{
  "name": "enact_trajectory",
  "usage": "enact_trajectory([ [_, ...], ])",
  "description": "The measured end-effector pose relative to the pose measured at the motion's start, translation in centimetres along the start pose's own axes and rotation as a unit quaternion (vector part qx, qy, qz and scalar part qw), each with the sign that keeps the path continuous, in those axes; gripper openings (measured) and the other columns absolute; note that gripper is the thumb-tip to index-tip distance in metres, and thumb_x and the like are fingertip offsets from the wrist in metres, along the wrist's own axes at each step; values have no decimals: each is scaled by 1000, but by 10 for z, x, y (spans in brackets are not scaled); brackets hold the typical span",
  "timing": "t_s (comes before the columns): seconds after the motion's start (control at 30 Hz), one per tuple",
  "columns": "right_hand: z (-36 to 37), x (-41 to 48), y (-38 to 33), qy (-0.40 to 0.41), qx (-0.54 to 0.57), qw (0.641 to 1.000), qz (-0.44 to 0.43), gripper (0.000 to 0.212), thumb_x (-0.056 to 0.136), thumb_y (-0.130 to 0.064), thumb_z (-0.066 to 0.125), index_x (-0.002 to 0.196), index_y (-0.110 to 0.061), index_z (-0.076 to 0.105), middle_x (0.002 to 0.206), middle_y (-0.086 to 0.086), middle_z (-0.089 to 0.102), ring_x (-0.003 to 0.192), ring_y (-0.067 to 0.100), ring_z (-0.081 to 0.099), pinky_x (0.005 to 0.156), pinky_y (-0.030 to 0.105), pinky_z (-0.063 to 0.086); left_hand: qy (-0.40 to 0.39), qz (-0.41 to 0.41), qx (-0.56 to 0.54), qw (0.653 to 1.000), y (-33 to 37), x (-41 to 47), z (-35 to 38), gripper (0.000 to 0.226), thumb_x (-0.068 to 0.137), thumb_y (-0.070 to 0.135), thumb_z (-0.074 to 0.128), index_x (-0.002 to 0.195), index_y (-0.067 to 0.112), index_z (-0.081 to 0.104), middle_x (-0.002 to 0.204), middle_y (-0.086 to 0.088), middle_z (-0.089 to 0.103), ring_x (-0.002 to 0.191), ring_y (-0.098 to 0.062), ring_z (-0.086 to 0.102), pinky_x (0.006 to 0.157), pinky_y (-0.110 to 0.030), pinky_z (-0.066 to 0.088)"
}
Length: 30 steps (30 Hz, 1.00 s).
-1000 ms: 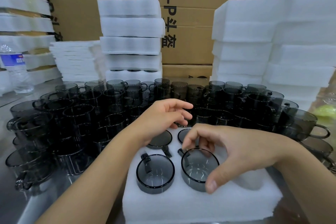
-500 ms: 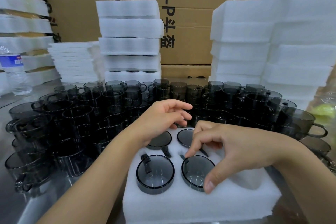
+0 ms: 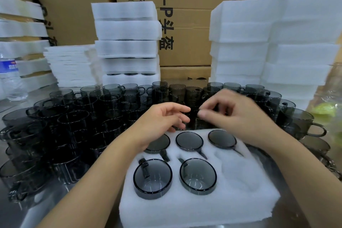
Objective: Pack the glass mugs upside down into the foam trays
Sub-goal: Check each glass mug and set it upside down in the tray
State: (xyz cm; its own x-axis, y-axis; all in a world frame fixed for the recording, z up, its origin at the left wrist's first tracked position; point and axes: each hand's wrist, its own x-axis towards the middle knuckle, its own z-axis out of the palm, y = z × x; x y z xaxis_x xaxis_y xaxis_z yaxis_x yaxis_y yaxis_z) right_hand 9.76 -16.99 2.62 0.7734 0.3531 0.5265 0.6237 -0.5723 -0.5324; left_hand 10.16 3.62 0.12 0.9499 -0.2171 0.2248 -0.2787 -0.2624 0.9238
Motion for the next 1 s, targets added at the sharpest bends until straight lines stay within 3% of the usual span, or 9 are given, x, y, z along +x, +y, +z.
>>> enact_trajectory([
  [0.07, -7, 7, 17, 147, -141, 978, 38, 14, 78, -44, 60, 84, -34, 68, 90, -12, 57, 86, 9, 52, 76, 23, 38, -3, -2, 4, 1000, 0, 0, 0, 38, 90, -2, 50, 100, 29, 68, 85, 12, 74, 78, -3, 68, 62, -12, 48],
  [0.13, -16, 11, 34, 206, -279, 932, 106, 22, 83, -32, 60, 99, -22, 69, 104, 4, 57, 102, 27, 49, 87, 38, 36, -4, -2, 8, 1000, 1, 0, 0, 38, 90, -2, 50, 100, 30, 68, 85, 13, 74, 79, -3, 68, 63, -12, 48],
  [0.27, -25, 11, 55, 167, -404, 869, 232, 36, 82, -28, 61, 113, -11, 66, 119, 15, 50, 111, 35, 39, 89, 41, 29, -3, -2, 13, 1000, 1, -1, 1, 38, 90, -2, 50, 100, 30, 68, 85, 13, 74, 79, -3, 68, 64, -11, 49],
  [0.43, -27, 10, 61, 118, -467, 835, 266, 31, 81, -25, 61, 109, -13, 68, 119, 13, 49, 111, 34, 37, 89, 39, 28, -2, -3, 14, 1000, 2, -2, 1, 39, 91, -2, 48, 100, 29, 67, 84, 14, 73, 78, -2, 68, 64, -11, 48],
  [0.7, -28, 9, 60, 115, -478, 832, 256, 23, 79, -23, 66, 101, -19, 73, 114, 11, 51, 106, 34, 38, 85, 38, 27, -2, -4, 17, 1000, 2, -1, 1, 38, 91, -2, 49, 100, 30, 67, 83, 14, 73, 78, -2, 68, 65, -11, 49],
  [1.0, -24, 12, 56, 173, -413, 870, 208, 20, 75, -18, 65, 94, -13, 71, 104, 13, 56, 101, 34, 41, 80, 38, 24, -3, -1, 20, 1000, 1, -2, 0, 36, 92, -1, 50, 102, 29, 67, 83, 15, 73, 77, -1, 67, 66, -11, 50],
])
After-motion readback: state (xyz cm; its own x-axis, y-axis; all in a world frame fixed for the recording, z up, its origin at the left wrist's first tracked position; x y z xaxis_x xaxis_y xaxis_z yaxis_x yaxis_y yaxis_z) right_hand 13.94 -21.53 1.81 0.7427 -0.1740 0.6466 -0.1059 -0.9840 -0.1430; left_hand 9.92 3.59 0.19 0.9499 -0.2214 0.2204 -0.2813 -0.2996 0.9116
